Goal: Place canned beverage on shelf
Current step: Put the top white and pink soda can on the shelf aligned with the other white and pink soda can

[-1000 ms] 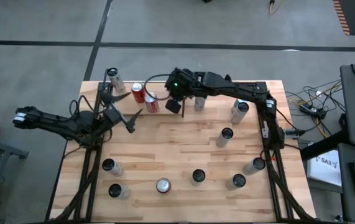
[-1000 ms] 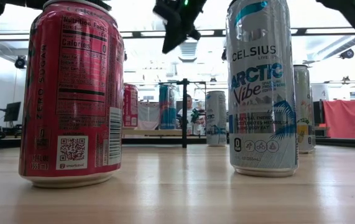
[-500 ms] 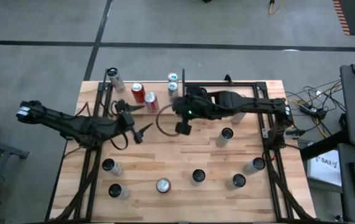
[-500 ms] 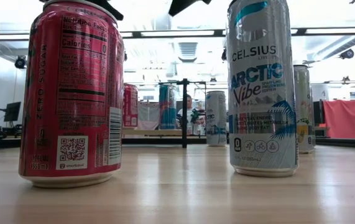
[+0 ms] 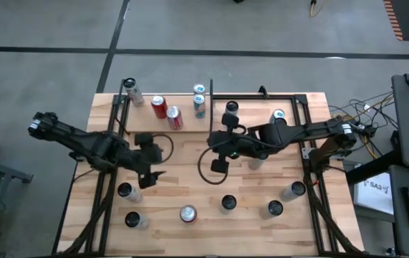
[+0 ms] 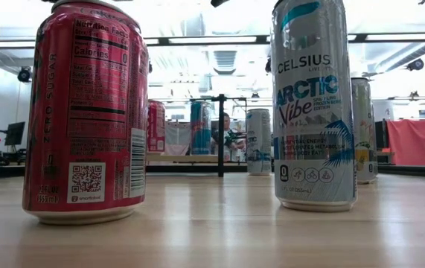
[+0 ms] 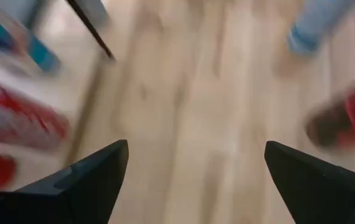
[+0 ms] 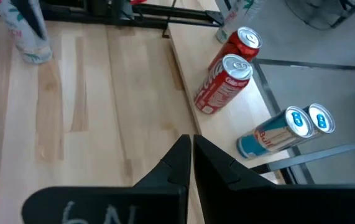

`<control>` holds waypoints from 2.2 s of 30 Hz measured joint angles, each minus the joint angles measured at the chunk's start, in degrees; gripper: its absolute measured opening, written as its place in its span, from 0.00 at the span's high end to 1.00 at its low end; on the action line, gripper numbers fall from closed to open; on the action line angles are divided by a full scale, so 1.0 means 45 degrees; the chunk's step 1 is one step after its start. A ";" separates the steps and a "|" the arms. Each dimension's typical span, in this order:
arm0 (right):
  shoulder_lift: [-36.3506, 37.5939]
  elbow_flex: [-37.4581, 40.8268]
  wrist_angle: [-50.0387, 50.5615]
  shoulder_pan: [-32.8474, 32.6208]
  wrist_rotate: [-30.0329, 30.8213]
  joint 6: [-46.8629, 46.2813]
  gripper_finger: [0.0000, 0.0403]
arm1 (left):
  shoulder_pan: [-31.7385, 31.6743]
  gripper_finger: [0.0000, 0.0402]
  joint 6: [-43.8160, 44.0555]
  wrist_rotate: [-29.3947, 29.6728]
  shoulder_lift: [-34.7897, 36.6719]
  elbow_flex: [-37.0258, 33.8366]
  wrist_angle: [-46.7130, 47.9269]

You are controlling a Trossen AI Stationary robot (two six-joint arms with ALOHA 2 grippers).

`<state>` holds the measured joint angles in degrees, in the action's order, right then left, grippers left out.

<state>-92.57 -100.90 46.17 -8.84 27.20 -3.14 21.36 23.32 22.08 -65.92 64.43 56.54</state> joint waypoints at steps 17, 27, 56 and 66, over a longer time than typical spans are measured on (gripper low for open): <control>0.1023 0.2036 -0.2082 0.0053 -0.0007 0.0389 0.98 | 0.2996 0.10 0.4990 -0.2937 -0.0921 0.3086 0.7159; 0.0950 0.2036 -0.2152 0.0078 -0.0024 0.0413 0.98 | 0.5082 0.10 0.8564 -0.3138 -0.0915 0.3056 0.7251; 0.0931 0.2040 -0.2287 0.0083 -0.0019 0.0771 0.98 | 0.6351 0.10 1.0930 -0.3390 -0.1105 0.0634 0.6144; 0.0931 0.2040 -0.2342 0.0083 -0.0023 0.0919 0.98 | 0.6353 0.10 1.0626 -0.3806 -0.1076 0.0634 0.6143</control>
<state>-88.38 -91.72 35.64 -8.47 27.10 1.00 49.95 71.14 4.95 -70.76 67.29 84.18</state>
